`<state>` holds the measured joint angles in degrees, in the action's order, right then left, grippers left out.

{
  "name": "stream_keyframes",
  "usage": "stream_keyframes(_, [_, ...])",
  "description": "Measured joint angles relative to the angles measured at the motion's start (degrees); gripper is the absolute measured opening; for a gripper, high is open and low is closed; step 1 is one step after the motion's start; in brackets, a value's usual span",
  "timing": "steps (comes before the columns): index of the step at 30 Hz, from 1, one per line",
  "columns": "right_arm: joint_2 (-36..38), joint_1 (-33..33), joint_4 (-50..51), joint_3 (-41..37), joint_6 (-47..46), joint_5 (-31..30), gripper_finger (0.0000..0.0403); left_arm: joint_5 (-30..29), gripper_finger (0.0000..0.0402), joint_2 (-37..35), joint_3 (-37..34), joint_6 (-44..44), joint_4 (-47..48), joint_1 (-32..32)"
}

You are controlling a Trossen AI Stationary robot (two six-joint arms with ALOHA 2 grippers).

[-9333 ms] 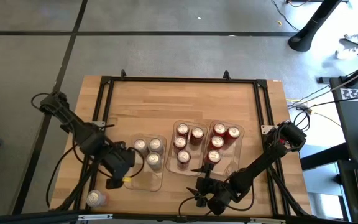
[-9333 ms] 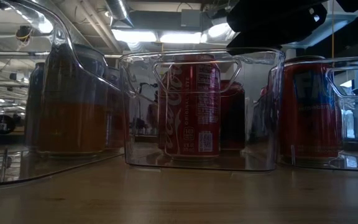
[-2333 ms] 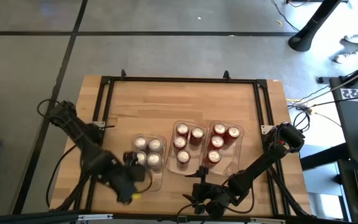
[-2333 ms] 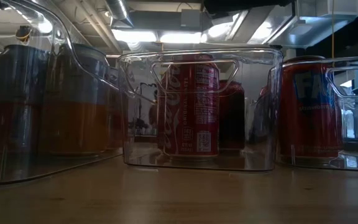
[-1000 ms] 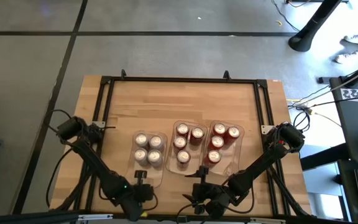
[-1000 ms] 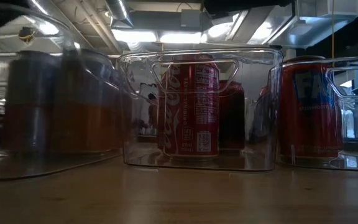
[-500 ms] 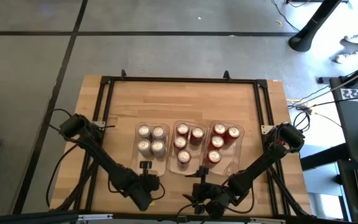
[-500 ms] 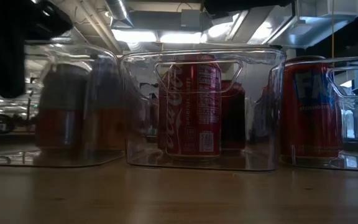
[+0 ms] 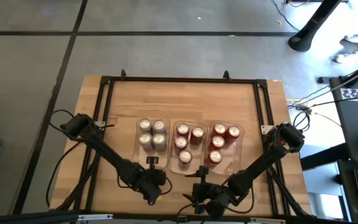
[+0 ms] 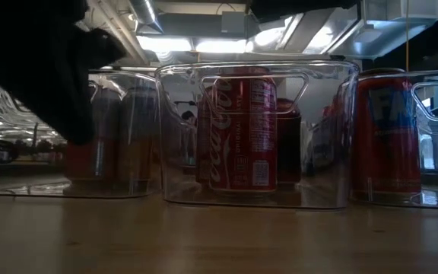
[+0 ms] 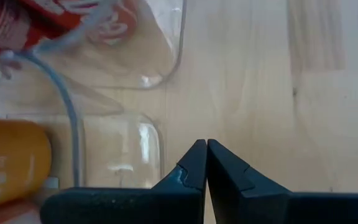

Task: Sort soda cans
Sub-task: Adjust the left transparent bin

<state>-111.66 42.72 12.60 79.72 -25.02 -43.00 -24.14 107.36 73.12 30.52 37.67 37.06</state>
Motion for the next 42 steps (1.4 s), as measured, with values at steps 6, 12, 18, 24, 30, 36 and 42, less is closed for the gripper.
stream_keyframes(6, [0.0,0.0,0.1,0.0,0.0,0.0,0.036,0.5,0.0004,-0.5,1.1,-0.4,1.6,0.4])
stream_keyframes(12, [0.0,0.0,1.0,0.0,-0.1,0.0,0.036,0.3,0.0004,-7.5,5.5,4.7,11.2,3.9])
stream_keyframes(18, [0.0,0.0,1.0,0.0,-0.1,0.1,0.036,-5.7,0.0004,-17.9,5.4,19.5,29.1,7.3])
stream_keyframes(24, [0.0,0.0,1.0,0.0,-0.2,0.1,0.036,-4.7,0.0004,-23.9,1.0,29.7,40.0,8.8])
stream_keyframes(30, [0.0,0.0,1.0,0.0,-0.2,0.1,0.036,-1.1,0.0004,-26.1,-8.3,34.0,43.0,7.9])
stream_keyframes(36, [0.0,0.0,1.0,0.0,-0.2,0.1,0.036,0.8,0.0004,-26.4,-18.3,32.5,39.8,4.3])
stream_keyframes(42, [0.0,0.0,1.0,0.0,-0.2,0.1,0.036,2.1,0.0004,-26.4,-25.1,21.8,22.6,0.1])
